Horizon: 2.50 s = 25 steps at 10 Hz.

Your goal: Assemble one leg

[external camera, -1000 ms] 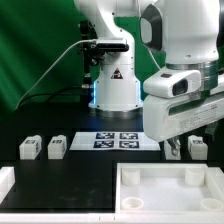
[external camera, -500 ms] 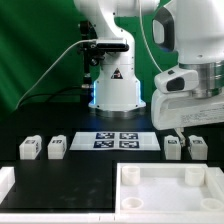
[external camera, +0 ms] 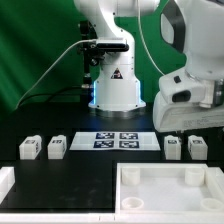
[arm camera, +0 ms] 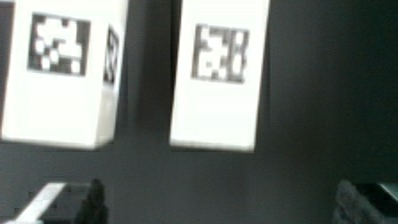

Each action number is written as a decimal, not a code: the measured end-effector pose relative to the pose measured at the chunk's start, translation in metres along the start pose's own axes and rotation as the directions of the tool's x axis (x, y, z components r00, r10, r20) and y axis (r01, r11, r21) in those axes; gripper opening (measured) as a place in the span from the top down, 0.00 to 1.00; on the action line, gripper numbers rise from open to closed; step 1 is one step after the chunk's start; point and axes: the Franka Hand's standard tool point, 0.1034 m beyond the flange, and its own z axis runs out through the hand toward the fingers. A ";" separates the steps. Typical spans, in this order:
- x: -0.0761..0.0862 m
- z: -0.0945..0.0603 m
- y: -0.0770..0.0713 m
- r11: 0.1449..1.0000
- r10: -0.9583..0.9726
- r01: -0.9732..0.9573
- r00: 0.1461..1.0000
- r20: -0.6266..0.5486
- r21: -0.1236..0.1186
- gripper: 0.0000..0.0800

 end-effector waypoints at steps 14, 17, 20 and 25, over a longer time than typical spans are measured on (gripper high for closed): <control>-0.007 0.035 -0.008 0.999 0.041 -0.048 0.912 0.408 0.008 0.19; -0.007 0.035 -0.008 0.999 0.041 -0.048 0.912 0.408 0.008 0.49; -0.007 0.035 -0.008 0.999 0.041 -0.048 0.912 0.408 0.008 0.64; -0.007 0.035 -0.008 0.999 0.041 -0.048 0.912 0.408 0.008 0.64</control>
Offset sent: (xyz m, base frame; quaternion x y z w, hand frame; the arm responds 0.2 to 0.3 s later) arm 0.0080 0.0058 -0.0003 -0.0183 -0.1885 0.0299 0.9814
